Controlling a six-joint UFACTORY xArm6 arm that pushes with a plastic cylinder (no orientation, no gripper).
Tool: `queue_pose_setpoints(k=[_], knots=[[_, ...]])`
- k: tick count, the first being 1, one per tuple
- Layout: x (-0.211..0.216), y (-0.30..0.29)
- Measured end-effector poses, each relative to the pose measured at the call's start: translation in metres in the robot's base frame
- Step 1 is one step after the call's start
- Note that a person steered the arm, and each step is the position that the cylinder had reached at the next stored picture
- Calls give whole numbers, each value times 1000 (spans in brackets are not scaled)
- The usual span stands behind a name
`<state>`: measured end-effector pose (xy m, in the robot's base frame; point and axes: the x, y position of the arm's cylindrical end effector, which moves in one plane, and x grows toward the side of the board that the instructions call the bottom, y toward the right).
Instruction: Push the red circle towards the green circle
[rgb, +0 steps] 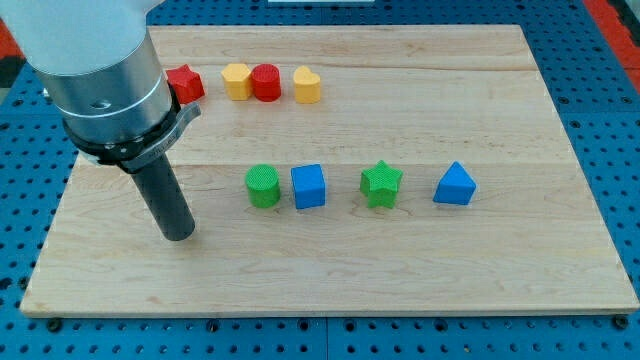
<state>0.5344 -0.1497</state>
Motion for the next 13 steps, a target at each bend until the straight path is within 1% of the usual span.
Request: queue_pose_setpoints(k=[4,9,11,13], knots=[[0,20],[0,22],[-25,-6],[-31,-12]])
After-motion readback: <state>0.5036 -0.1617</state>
